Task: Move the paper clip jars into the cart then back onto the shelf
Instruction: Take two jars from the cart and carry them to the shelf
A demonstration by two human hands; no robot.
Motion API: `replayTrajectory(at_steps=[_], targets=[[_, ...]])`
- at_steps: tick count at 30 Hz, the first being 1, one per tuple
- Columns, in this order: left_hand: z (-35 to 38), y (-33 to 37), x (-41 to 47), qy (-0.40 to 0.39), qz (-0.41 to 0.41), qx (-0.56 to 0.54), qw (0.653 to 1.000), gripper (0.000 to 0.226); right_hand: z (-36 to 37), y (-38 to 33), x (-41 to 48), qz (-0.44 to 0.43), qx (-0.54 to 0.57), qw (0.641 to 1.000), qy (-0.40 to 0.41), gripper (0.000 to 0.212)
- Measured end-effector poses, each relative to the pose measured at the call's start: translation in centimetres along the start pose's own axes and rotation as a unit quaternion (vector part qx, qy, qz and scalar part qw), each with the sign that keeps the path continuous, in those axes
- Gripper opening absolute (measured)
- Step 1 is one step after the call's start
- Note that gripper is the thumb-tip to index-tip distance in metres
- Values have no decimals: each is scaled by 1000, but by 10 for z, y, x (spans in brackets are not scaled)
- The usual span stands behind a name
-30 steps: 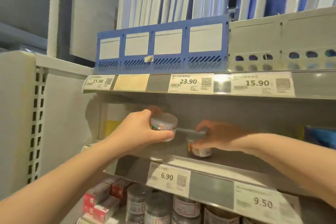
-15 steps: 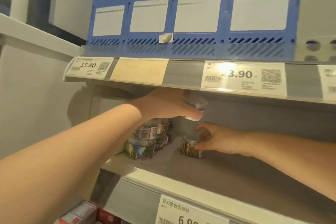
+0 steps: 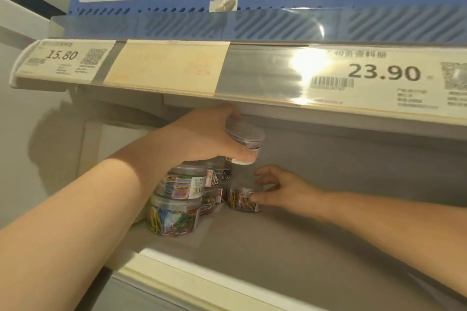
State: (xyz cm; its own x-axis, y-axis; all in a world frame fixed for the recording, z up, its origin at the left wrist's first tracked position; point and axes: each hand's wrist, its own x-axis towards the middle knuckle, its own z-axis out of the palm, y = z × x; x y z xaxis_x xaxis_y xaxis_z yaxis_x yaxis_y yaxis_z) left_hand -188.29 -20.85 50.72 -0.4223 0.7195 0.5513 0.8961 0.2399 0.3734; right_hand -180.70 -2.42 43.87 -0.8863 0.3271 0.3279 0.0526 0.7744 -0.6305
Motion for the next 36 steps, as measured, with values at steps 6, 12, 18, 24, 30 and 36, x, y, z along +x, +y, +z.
replayTrajectory(at_steps=[6,12,18,24,30,36], targets=[[-1,-1,-3,-2,-15,-2,1000,75,4,8,-2,-18,30,999,22,44],[3,2,-6,-32,-1,13,999,76,8,15,-3,-25,66,997,29,50],[3,3,-8,-45,-5,23,999,74,12,17,-4,-19,30,999,32,62],[4,0,-7,-37,-7,7,999,73,10,14,-8,0,-18,999,30,61],[3,-2,-5,-28,-3,-14,999,71,7,8,-10,0,-54,998,29,66],[3,-2,-6,-72,10,-13,997,68,-5,-1,-17,-99,-19,992,69,90]])
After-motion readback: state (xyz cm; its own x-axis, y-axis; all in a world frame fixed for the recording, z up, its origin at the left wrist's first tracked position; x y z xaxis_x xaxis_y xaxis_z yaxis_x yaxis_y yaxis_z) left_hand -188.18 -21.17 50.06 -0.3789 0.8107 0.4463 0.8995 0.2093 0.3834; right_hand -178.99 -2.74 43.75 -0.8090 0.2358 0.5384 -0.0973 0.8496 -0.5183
